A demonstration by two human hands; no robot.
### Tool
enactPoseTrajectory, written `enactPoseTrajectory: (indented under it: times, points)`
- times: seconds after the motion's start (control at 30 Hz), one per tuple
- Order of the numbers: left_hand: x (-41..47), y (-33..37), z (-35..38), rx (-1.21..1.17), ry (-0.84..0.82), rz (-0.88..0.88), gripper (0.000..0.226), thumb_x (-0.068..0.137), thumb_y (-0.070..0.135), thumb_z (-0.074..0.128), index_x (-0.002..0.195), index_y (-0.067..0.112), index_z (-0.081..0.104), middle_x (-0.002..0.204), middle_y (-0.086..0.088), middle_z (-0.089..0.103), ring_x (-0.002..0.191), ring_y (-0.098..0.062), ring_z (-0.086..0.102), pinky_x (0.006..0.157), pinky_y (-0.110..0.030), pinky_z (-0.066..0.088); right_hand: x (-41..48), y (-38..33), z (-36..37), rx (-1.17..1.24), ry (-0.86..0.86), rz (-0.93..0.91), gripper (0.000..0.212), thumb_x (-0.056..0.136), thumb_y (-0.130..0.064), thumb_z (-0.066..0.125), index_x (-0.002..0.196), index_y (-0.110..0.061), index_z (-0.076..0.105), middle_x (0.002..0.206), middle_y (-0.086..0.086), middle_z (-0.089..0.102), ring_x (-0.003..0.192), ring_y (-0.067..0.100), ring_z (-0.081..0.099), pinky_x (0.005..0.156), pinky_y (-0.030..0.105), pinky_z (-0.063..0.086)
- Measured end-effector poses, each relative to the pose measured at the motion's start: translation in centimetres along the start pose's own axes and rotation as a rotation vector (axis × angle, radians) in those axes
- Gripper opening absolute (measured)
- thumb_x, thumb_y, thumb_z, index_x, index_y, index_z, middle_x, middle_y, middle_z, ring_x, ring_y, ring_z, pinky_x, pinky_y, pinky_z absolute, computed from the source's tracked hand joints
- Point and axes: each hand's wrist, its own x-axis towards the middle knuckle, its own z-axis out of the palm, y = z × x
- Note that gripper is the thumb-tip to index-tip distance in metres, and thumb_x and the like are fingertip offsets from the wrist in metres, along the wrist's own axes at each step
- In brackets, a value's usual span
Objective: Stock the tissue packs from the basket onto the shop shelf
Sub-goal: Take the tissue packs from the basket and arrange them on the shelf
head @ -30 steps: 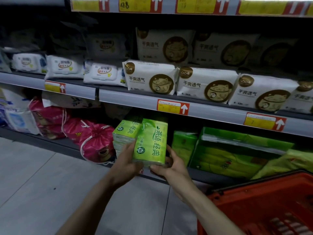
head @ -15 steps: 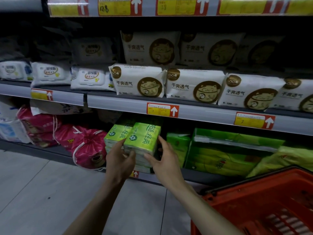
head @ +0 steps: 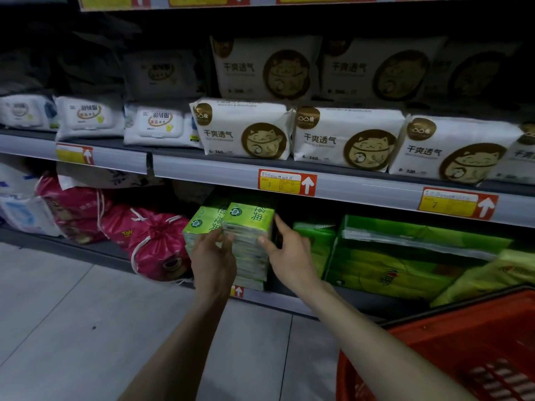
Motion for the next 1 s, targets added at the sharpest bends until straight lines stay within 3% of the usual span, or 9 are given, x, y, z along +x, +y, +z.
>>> enactPoseTrajectory:
  times: [0.1,0.23,0.37,0.43,0.47,0.57,0.67,0.8,1.0]
  points:
    - [0.3,-0.5,0.3,-0.034,-0.023,-0.019,0.031,0.101,0.034,0.064,0.106,0.006,0.077,0.098,-0.011,0.072,0.081,-0.02,0.065,0.069,-0.026,0.04,0.0,0.0,0.0,-0.004,0.0,-0.005,0.072,0.106,-0.032,0.064,0.167,-0.022,0.027,0.119,-0.014,0.059,0.092,0.007,0.063,0.076,0.002,0.045]
    - [-0.1,-0.1,0.0,-0.068,-0.045,0.084,0.022,0.1,0.025,0.067,0.087,0.009,0.076,0.08,-0.009,0.071,0.07,-0.02,0.067,0.057,-0.022,0.038,-0.2,1.1,0.4,-0.008,0.018,-0.022,0.07,0.107,-0.035,0.062,0.167,-0.027,0.027,0.127,-0.009,0.069,0.096,0.002,0.061,0.097,0.028,0.058]
    - [-0.2,-0.5,-0.3,-0.081,-0.063,0.102,0.026,0.101,0.031,0.063,0.106,0.011,0.078,0.096,-0.007,0.075,0.083,-0.019,0.07,0.071,-0.028,0.056,-0.2,1.3,0.0,0.048,-0.082,0.0,0.075,0.106,-0.033,0.063,0.168,-0.03,0.022,0.143,-0.011,0.061,0.114,-0.001,0.054,0.081,0.0,0.044]
    - [-0.4,-0.8,-0.8,-0.153,-0.012,0.005,0.034,0.101,0.034,0.057,0.125,0.015,0.072,0.114,-0.004,0.071,0.1,-0.02,0.067,0.089,-0.04,0.057,-0.5,1.3,0.1,0.196,-0.108,0.061,0.074,0.103,-0.039,0.066,0.166,-0.032,0.027,0.141,-0.014,0.055,0.12,0.003,0.053,0.08,0.004,0.048]
    - [-0.4,-1.0,-1.2,-0.2,0.03,-0.074,0.036,0.101,0.032,0.054,0.128,0.014,0.069,0.117,-0.004,0.068,0.103,-0.02,0.064,0.093,-0.042,0.054,-0.6,1.3,0.2,0.317,-0.096,0.123,0.073,0.103,-0.045,0.065,0.164,-0.033,0.029,0.143,-0.011,0.054,0.128,0.009,0.053,0.091,0.015,0.052]
    - [0.6,-2.9,-1.9,-0.451,0.07,-0.417,0.044,0.097,0.037,0.045,0.122,0.005,0.063,0.113,-0.015,0.068,0.095,-0.029,0.064,0.088,-0.046,0.056,-0.9,2.3,1.4,0.72,-0.104,0.425,0.059,0.11,-0.04,0.051,0.164,-0.025,0.032,0.149,0.002,0.051,0.147,0.028,0.043,0.112,0.04,0.041]
    - [1.0,-4.5,-2.6,-0.788,-0.065,-0.733,0.036,0.1,0.038,0.041,0.11,0.011,0.062,0.115,-0.013,0.062,0.096,-0.025,0.063,0.08,-0.041,0.054,-1.6,4.3,3.6,0.633,-0.211,0.483,0.071,0.105,-0.022,0.056,0.167,-0.021,0.023,0.158,0.002,0.045,0.15,0.029,0.04,0.109,0.037,0.039]
    - [0.1,-5.6,-2.8,-1.101,-0.265,-0.938,0.068,0.102,0.063,0.035,0.151,0.017,0.047,0.144,-0.015,0.051,0.14,-0.037,0.046,0.115,-0.059,0.038,-2.0,4.6,5.7,0.447,-0.339,0.383,0.116,0.077,-0.028,0.076,0.17,-0.022,0.007,0.172,-0.005,0.023,0.157,0.021,0.025,0.116,0.034,0.033]
    - [0.2,-4.2,-0.7,-1.151,-0.408,-0.869,0.08,0.1,0.072,0.029,0.162,0.022,0.029,0.167,-0.013,0.031,0.153,-0.034,0.03,0.119,-0.066,0.028,-1.5,3.9,4.0,0.407,-0.397,0.325,0.082,0.098,-0.012,0.067,0.166,-0.015,0.021,0.138,-0.011,0.04,0.121,0.002,0.03,0.089,0.012,0.031]
